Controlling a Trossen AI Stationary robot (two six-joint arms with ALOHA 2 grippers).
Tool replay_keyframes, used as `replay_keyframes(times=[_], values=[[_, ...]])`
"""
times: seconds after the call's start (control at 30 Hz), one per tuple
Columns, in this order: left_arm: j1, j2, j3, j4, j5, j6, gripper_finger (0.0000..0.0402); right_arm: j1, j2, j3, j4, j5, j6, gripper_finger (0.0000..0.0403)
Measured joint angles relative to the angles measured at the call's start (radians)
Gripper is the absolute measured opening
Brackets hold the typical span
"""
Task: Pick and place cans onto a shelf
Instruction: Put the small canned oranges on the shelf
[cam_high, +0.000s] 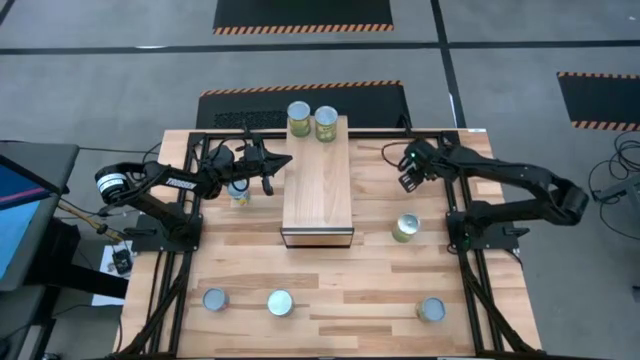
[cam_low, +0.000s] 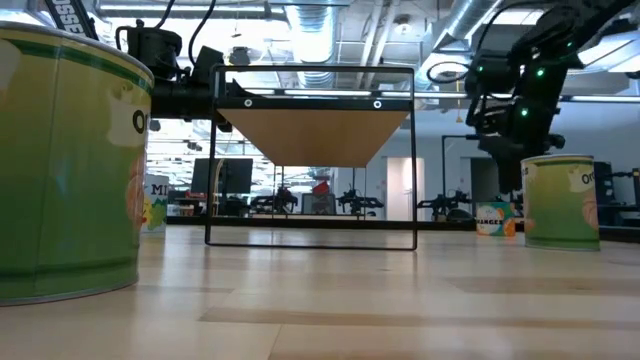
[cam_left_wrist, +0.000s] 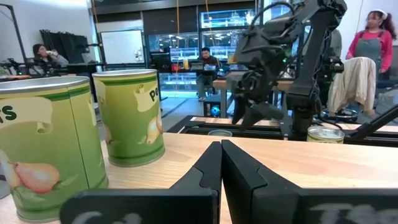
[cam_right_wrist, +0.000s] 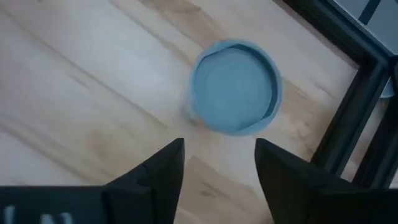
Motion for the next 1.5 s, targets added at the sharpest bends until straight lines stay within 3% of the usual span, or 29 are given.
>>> replay_keyframes(times=[0.27, 0.4, 0.77, 0.93, 1.3, 1.5], values=[[0.000, 0.000, 0.000, 0.000, 0.000, 0.000, 0.0000, -0.087, 0.156, 0.123, 0.023, -0.012, -0.156, 0.0229], [0.000, 0.000, 0.000, -0.001, 0.000, 0.001, 0.0000, -0.098, 0.246, 0.195, 0.000, -0.096, -0.216, 0.0220], [0.000, 0.000, 0.000, -0.016, 0.000, 0.017, 0.0000, -0.098, 0.419, 0.261, -0.080, -0.099, -0.224, 0.0187], [0.000, 0.000, 0.000, -0.016, 0.000, 0.018, 0.0000, -0.098, 0.433, 0.264, -0.080, -0.093, -0.238, 0.0152], [0.000, 0.000, 0.000, -0.016, 0.000, 0.018, 0.0000, -0.069, 0.397, 0.266, -0.126, -0.116, -0.248, 0.0015], [0.000, 0.000, 0.000, -0.016, 0.000, 0.024, 0.0000, -0.005, 0.351, 0.369, -0.244, -0.117, -0.241, 0.0012]])
